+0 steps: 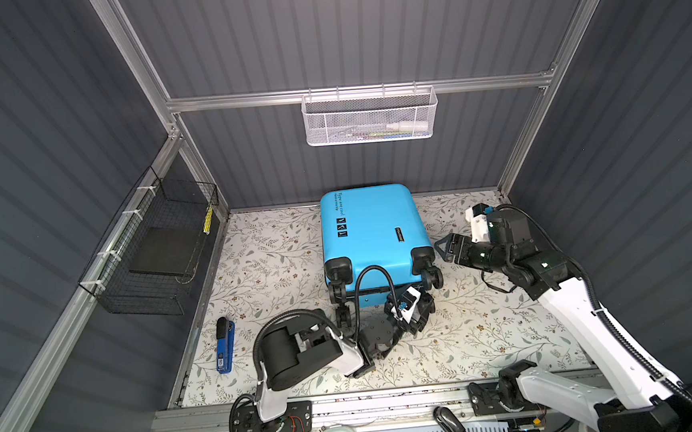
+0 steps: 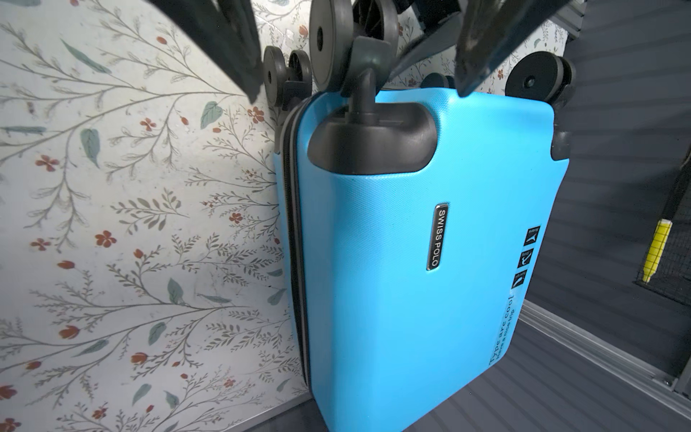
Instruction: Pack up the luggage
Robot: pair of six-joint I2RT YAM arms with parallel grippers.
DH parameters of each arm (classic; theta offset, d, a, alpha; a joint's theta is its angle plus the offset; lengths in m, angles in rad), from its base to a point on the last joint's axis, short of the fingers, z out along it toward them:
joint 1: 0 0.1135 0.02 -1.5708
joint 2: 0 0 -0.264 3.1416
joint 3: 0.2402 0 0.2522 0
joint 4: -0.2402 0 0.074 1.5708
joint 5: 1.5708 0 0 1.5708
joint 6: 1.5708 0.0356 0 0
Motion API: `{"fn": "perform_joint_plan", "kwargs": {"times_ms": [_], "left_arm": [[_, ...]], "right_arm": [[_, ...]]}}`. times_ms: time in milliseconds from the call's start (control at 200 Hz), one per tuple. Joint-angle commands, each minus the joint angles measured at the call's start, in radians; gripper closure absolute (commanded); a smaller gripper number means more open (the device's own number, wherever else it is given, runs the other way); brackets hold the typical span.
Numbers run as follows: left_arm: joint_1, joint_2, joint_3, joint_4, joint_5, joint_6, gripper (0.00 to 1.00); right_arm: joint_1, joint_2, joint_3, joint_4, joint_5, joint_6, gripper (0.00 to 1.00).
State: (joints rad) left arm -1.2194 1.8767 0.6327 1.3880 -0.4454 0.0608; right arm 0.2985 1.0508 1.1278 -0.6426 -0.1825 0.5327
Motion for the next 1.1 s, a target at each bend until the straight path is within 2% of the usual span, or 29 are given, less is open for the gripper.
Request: {"fn": "perform_joint_plan", "kwargs": {"times_ms": [0,30,60,235,450,465,535,640,720,795,895,965,1096], "left_arm": [[0.001,-0.111,-0.027,-0.119,-0.032,0.003,0.06],[0.002,-0.142,-0.027,-0.17,-0.036,0.001,0.01],[0.001,-0.175,-0.025,-0.227,-0.043,0.001,0.0],[0.002,-0.343,0.037,-0.512,-0.104,-0.041,0.0],[0.003,-0.458,0.24,-0.882,-0.273,-0.154,0.0],[0.004,-0.462,0.256,-0.904,-0.283,-0.15,0.0],[0.019,-0.462,0.347,-1.005,-0.286,-0.123,0.0],[0.067,-0.422,0.598,-1.354,-0.22,-0.184,0.0],[0.091,-0.363,0.764,-1.521,-0.211,-0.214,0.0],[0.125,-0.295,0.949,-1.704,-0.156,-0.276,0.0],[0.178,-0.192,1.158,-1.942,-0.03,-0.371,0.0],[0.188,-0.136,1.247,-2.043,0.011,-0.41,0.0],[0.212,-0.079,1.314,-2.14,0.128,-0.489,0.0]], "right_arm": [[-0.039,-0.041,-0.001,-0.027,-0.031,0.0,0.12],[-0.047,-0.051,-0.01,-0.026,-0.028,-0.002,0.06],[-0.057,-0.061,-0.017,-0.028,-0.022,-0.003,0.01],[-0.123,-0.096,-0.045,-0.058,0.0,0.015,0.01],[-0.232,-0.157,-0.205,0.037,-0.143,0.067,0.01],[-0.239,-0.16,-0.221,0.048,-0.182,0.073,0.01],[-0.282,-0.174,-0.291,0.099,-0.233,0.1,0.07],[-0.317,-0.179,-0.387,0.174,-0.279,0.11,0.18],[-0.327,-0.163,-0.441,0.221,-0.3,0.098,0.27],[-0.329,-0.137,-0.474,0.248,-0.329,0.077,0.36],[-0.329,-0.101,-0.508,0.328,-0.363,0.056,0.45],[-0.328,-0.072,-0.523,0.365,-0.39,0.039,0.51],[-0.328,-0.008,-0.548,0.443,-0.417,0.029,0.62]]}}
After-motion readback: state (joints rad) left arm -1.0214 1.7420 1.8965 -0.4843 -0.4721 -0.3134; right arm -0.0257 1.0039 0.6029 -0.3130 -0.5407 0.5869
